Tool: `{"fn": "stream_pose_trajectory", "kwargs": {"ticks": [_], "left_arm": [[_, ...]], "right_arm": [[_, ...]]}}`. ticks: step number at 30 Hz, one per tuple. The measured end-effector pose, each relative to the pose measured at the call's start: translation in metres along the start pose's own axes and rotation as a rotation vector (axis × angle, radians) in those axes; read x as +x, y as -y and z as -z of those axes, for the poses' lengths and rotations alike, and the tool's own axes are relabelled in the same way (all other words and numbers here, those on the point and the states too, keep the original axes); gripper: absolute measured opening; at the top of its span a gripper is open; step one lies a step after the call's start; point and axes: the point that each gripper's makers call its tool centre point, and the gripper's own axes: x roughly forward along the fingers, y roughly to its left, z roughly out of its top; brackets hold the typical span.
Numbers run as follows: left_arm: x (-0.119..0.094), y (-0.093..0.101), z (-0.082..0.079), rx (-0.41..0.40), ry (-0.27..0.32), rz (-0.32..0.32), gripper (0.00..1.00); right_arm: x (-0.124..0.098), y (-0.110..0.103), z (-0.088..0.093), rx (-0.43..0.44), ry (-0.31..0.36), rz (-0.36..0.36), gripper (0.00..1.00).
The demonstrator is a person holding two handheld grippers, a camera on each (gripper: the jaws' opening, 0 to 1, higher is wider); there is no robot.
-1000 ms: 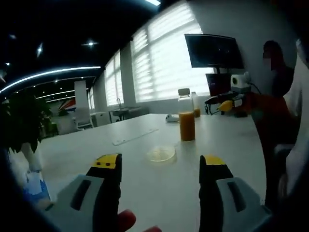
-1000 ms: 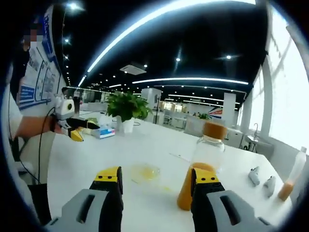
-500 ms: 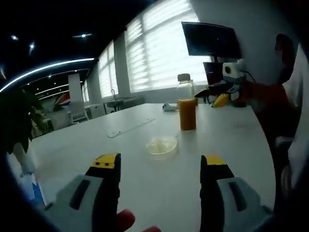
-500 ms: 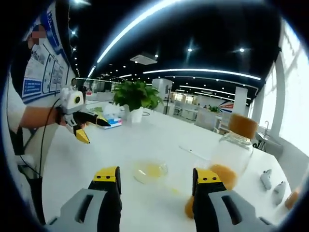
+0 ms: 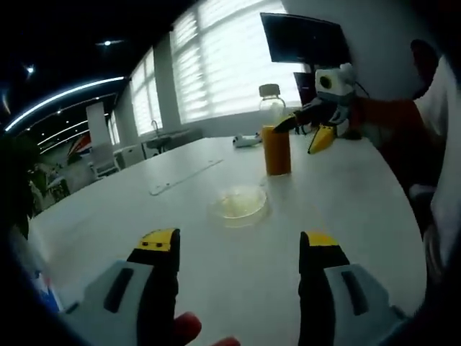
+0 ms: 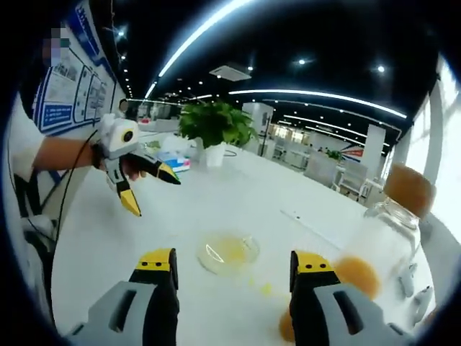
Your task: Open the Petri dish lid, place the lid on the table, pour the liquid culture medium into the Petri dish, pick up the Petri dish lid from the table, and close the Petri dish
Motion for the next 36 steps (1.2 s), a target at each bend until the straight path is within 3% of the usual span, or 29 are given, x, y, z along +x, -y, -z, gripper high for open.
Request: {"fn": "stream_pose_trajectory", "kwargs": {"ticks": [13,22,26,36], "left_arm": [[0.029,-0.018,0.006,-0.023,-0.023,0.052,0.60],[0.051,-0.018,0.009,0.050,-0.092,0.107,0.61],[0.059,-0.018,0.013,0.077,-0.130,0.129,0.61],[0.078,-0.013,0.013,0.137,-0.196,0.177,0.62]], "right_arm": [[0.033,-0.012,0.009,-0.030,-0.066,-0.062,0.61],[0.052,-0.013,0.022,-0.041,-0.139,-0.096,0.64],[0.057,-0.012,0.033,-0.066,-0.204,-0.111,0.66],[0.070,-0.019,0.039,-0.102,-0.306,-0.169,0.67]]}}
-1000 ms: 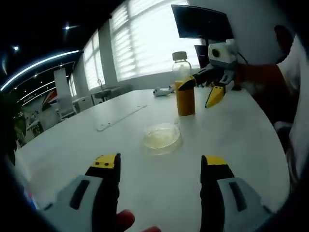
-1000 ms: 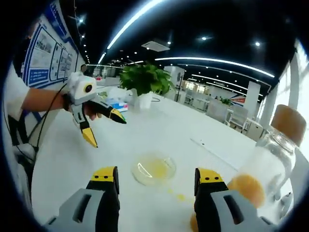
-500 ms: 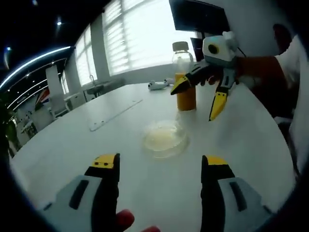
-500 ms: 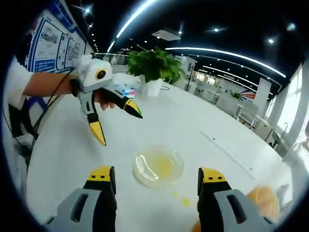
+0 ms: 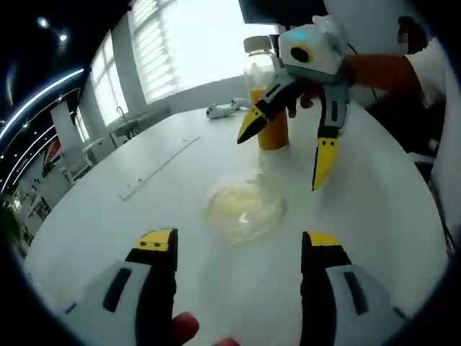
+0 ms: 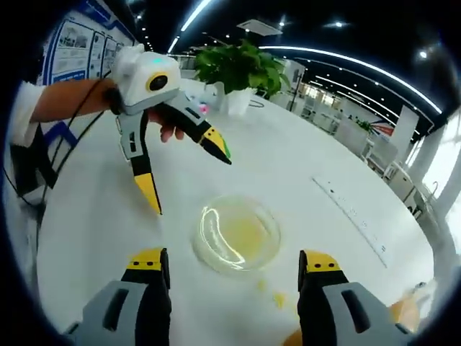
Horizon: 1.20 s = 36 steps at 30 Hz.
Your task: Open the Petri dish lid, place the lid on the table, pour the liquid culture medium into the Petri dish, pick up the Petri dish lid from the table, and close the Petri dish
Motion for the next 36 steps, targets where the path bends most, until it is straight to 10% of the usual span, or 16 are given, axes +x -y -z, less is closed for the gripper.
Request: {"fn": "stream_pose_trajectory", "kwargs": {"ticks": [9,36], "left_arm": [[0.012,-0.002,-0.009,0.051,-0.033,0.042,0.62],[0.038,0.005,-0.004,0.073,-0.059,0.179,0.61]], "right_arm": [[0.015,-0.001,-0.003,-0.040,-0.111,-0.054,0.68],[0.036,0.005,0.011,0.004,-0.170,-0.108,0.66]]}}
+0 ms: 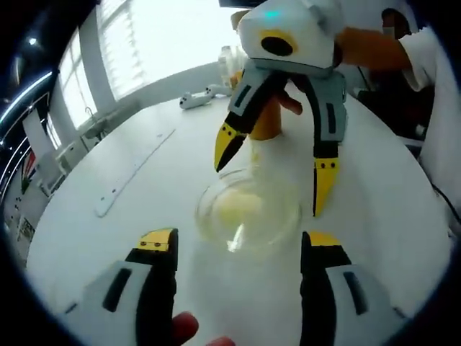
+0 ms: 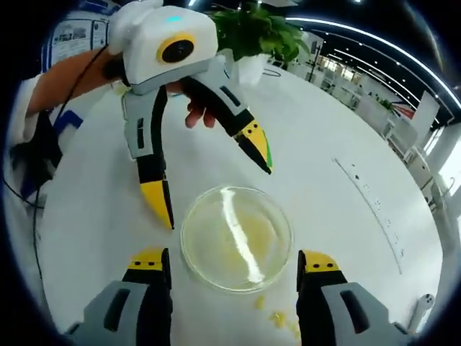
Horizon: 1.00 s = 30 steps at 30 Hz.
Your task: Open the Petri dish lid, place the lid on the table, pour the liquid culture medium into the Petri dish, pick up the Petri dish lid from the table, and close the Petri dish
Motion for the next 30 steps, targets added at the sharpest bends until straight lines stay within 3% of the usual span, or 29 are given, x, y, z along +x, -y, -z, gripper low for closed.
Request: {"fn": "stream_pose_trajectory", "kwargs": {"ticks": [15,17,30], "left_arm": [[0.010,0.004,-0.002,0.007,-0.019,0.062,0.60],[0.012,0.006,-0.001,0.009,-0.019,0.071,0.59],[0.014,0.007,-0.003,0.011,-0.012,0.083,0.58]], "right_arm": [[0.005,-0.003,0.003,-0.024,-0.072,-0.026,0.61],[0.006,-0.004,0.001,-0.054,-0.064,-0.032,0.61],[0.009,-0.002,-0.001,-0.051,-0.071,-0.042,0.60]]}}
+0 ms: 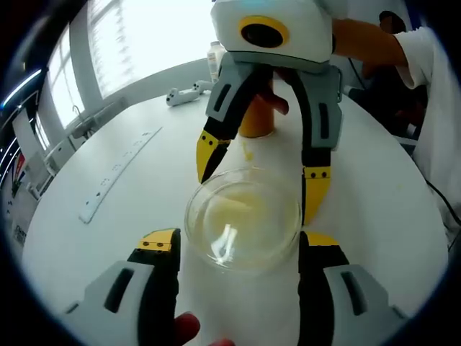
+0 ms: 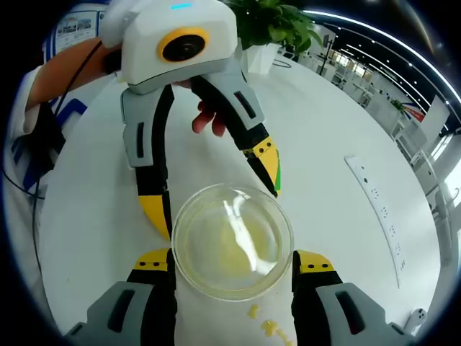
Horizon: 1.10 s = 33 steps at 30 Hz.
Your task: Open the Petri dish lid, place the lid on the table, pour the liquid culture medium into the Petri dish, pick up the Petri dish lid from the table, and close the Petri dish
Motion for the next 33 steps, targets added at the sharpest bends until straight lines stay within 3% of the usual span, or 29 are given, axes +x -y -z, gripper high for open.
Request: {"fn": "stream_pose_trajectory", "kwargs": {"ticks": [23,33], "left_arm": [[0.0079,-0.0097,0.0053,-0.033,-0.027,0.058,0.58],[0.0088,-0.0007,0.0016,-0.027,-0.033,0.060,0.57]], "right_arm": [[0.0039,0.0022,0.0017,-0.032,-0.045,-0.027,0.61],[0.0049,0.0073,0.0013,-0.034,-0.052,-0.030,0.60]]}}
